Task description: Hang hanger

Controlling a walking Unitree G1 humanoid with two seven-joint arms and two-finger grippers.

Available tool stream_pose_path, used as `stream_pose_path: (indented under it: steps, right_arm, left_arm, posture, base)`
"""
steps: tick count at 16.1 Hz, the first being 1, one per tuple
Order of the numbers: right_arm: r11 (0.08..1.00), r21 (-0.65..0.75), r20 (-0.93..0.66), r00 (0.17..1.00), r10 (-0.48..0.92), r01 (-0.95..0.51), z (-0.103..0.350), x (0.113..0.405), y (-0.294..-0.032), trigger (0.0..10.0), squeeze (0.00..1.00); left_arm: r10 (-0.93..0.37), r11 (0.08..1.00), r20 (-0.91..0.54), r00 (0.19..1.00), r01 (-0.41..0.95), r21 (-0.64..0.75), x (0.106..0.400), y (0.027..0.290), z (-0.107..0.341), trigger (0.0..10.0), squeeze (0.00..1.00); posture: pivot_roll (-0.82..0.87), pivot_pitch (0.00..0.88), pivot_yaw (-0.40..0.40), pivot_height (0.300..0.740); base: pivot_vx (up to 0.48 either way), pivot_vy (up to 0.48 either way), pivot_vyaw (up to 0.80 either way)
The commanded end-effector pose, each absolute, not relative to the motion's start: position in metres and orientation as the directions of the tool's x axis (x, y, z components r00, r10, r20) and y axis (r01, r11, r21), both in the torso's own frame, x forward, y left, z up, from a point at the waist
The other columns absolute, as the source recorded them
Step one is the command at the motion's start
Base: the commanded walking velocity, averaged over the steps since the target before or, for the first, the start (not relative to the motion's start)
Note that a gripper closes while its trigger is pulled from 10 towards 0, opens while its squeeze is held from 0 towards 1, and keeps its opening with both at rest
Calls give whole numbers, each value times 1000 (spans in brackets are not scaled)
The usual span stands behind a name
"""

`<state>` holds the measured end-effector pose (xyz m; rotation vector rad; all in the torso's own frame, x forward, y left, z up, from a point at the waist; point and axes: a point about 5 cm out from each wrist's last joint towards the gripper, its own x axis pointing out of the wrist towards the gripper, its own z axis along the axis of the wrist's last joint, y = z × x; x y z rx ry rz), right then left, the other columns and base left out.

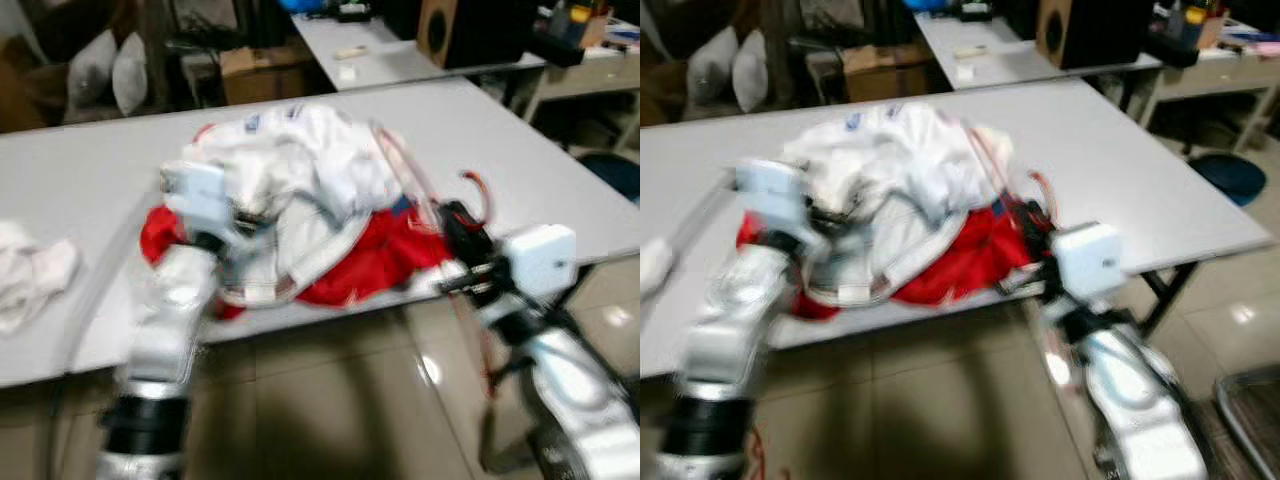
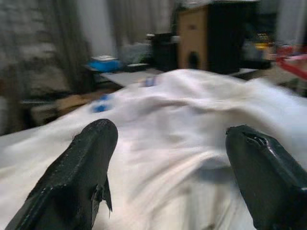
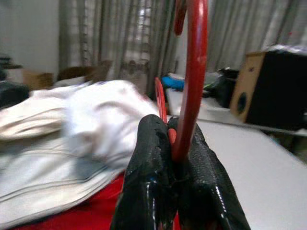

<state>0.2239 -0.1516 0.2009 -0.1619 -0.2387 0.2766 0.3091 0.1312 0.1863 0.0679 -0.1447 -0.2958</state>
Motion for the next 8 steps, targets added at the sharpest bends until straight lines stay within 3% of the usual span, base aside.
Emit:
stream_pose_path:
  steps: [1, 5, 6, 8]
  right_arm:
    - [943, -182, 258, 912, 319, -278, 210, 224, -147, 10000, 0]
    - [941, -198, 282, 903, 323, -275, 218, 226, -151, 10000, 0]
    - [927, -230, 277, 893, 354, -296, 220, 227, -150, 10000, 0]
    - [889, -283, 260, 863, 432, -359, 225, 230, -152, 10000, 0]
  left_arm:
    - [-254, 966, 118, 960, 244, 88, 311, 146, 189, 10000, 0]
    - [-420, 907, 65, 905, 415, 76, 325, 128, 192, 10000, 0]
    - [-439, 896, 66, 896, 431, 108, 332, 125, 198, 10000, 1000]
    - [-449, 882, 33, 893, 436, 179, 343, 124, 199, 10000, 949]
  posture:
    - [-98, 2, 50, 740]
    - [-103, 6, 61, 740]
    - [-109, 1, 64, 740]
    - [-115, 0, 80, 740]
  base:
    - [0, 0, 0]
    - [0, 0, 0]
    - [0, 0, 0]
    - [0, 0, 0]
